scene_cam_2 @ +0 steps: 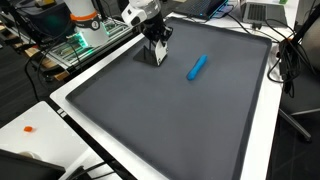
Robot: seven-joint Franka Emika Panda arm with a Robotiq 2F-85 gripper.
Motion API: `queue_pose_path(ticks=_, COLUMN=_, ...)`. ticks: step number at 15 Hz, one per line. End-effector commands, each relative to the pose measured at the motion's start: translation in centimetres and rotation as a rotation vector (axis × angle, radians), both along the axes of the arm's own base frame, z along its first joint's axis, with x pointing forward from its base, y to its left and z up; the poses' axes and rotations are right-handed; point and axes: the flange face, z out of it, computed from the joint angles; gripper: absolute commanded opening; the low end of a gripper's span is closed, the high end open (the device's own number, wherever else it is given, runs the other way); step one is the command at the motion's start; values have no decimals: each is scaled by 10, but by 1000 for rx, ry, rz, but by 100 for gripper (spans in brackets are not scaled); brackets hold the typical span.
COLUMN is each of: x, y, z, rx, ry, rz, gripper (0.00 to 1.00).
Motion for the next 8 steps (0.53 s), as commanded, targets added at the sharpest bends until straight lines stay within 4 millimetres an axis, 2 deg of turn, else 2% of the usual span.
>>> queue_pose_path(ticks=1, x=10, y=7, z=28, rx=22, ry=-68, rz=18, gripper=2)
queue_pose_path(ticks=4, x=32, y=20, z=52, rx=-17, ry=-112, rz=145, gripper=2)
queue_pose_path(ticks=8, x=66, y=45, z=72, rx=-80, ry=-110, rz=369, gripper=2)
